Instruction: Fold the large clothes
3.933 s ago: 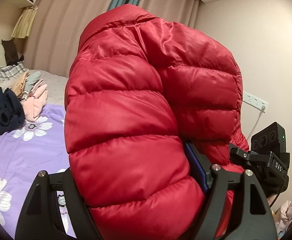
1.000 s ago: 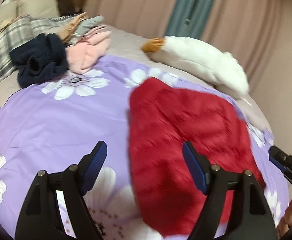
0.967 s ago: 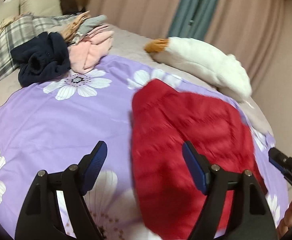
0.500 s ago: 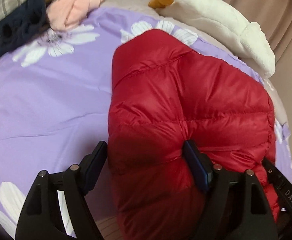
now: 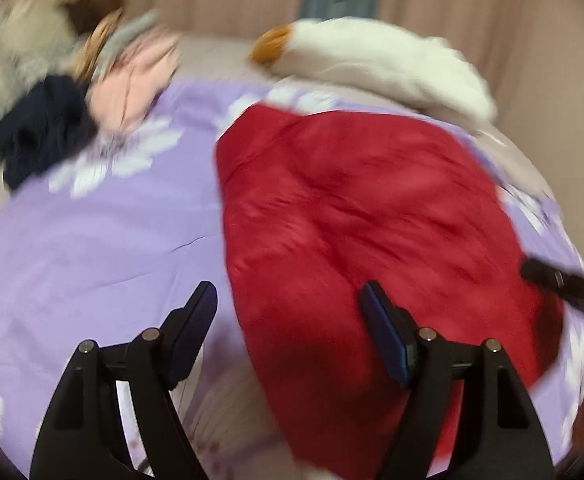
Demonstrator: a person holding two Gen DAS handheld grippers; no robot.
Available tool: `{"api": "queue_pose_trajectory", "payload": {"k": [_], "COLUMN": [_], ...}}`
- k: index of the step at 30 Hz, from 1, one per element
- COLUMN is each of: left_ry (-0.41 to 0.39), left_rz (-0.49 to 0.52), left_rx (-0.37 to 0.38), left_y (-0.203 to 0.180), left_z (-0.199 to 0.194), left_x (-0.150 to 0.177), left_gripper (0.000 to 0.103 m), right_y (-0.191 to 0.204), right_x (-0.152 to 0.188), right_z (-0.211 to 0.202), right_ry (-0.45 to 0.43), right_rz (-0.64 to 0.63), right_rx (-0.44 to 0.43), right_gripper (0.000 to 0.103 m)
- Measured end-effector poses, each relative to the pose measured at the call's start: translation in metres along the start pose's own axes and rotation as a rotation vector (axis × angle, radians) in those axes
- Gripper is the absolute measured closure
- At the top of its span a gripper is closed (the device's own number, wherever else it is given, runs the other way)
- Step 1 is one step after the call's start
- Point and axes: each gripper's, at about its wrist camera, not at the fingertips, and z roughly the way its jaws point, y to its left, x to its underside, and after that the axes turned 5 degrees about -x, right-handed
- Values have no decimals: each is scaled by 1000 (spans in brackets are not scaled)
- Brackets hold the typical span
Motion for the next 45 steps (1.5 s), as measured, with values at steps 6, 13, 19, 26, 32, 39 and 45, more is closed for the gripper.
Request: {"api": "queue_pose_trajectory", "payload": {"k": [6,13,19,26,32,39,45], "left_ry": [96,253,277,232,248,228,286], "left_rz": [-35,-135,-170,-117,-84,-62,-96], "left_rx": [142,132,167,128,125,85,81], "left_y": [-15,-21,-20,-31,-31,-37,-33], "left_z": [-20,23,33,34,43,51,46], "left_x": [30,62,64,64,58,56,56], "left_gripper": [27,18,16,15,14,13,14], "right_y": [-5,-28,-30,-40,-46,-47,-59], "right_x": [37,64,59,63,67,72,68], "right_z": [-27,17,34,40,42,43,40], "right_ry": [20,146,167,160,148,123,161], "right_rz": [-13,33,22,29,15,0,54], "right_rx": [15,77,92,66,43,31,5], "right_gripper": [76,76,74,72,72,71,69]}}
